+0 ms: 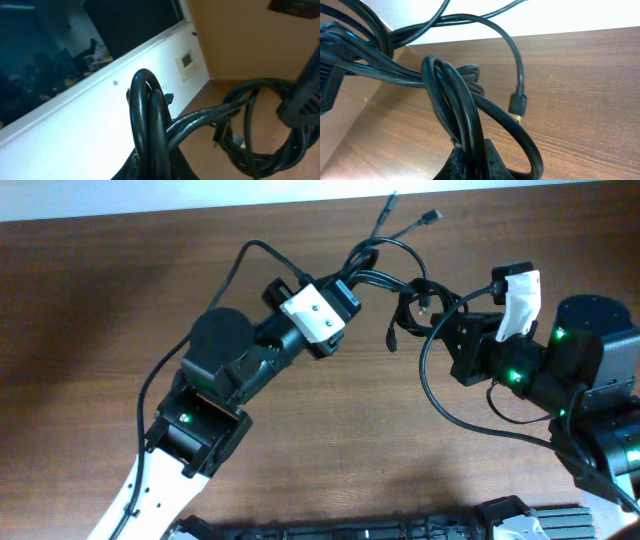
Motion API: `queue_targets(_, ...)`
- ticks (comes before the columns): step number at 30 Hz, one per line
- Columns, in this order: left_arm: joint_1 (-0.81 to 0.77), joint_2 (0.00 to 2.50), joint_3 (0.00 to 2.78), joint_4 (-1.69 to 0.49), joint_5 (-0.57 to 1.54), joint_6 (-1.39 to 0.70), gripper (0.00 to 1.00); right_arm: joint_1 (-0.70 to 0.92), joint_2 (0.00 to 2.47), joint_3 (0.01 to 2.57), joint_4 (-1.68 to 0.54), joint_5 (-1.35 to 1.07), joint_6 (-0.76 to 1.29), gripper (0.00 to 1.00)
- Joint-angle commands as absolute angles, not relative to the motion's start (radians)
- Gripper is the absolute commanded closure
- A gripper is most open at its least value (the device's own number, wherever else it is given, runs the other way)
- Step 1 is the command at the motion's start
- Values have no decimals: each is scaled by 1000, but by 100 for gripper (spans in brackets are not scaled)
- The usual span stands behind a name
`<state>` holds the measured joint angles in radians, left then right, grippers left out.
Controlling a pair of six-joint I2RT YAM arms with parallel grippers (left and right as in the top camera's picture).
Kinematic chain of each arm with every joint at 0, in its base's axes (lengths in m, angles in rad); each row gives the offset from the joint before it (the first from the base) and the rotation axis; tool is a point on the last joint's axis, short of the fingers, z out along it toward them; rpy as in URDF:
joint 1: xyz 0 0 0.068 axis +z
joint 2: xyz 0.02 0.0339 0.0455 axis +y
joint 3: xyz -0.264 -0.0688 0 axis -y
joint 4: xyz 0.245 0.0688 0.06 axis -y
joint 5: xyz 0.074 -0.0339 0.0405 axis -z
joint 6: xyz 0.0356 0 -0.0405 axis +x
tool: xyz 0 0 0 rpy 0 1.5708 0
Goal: Untangle cables
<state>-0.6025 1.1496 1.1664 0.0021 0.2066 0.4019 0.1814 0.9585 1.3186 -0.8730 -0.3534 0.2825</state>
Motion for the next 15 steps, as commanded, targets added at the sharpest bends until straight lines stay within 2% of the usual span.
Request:
queue_targets(1,-506,1048,1196,43,-114,398,100,156,959,1313,-948,-68,294,96)
queue_targets(6,-447,1038,1196,42,-184,398,100,156,959,1313,-974,17,294,95)
queue_targets(8,-429,1038,1196,36,-184,398,100,156,959,1313,-980,65,294,82)
queue_targets(11,-422,1038,1196,35,-183,371,100,156,959,1313,-995,104,294,73)
queue_targets(13,-422,1038,1196,28,-179,336,100,156,960,1313,-995,102,294,72)
queue_targets(15,-422,1038,1196,4,-129,330,100,156,959,1313,-995,102,294,60)
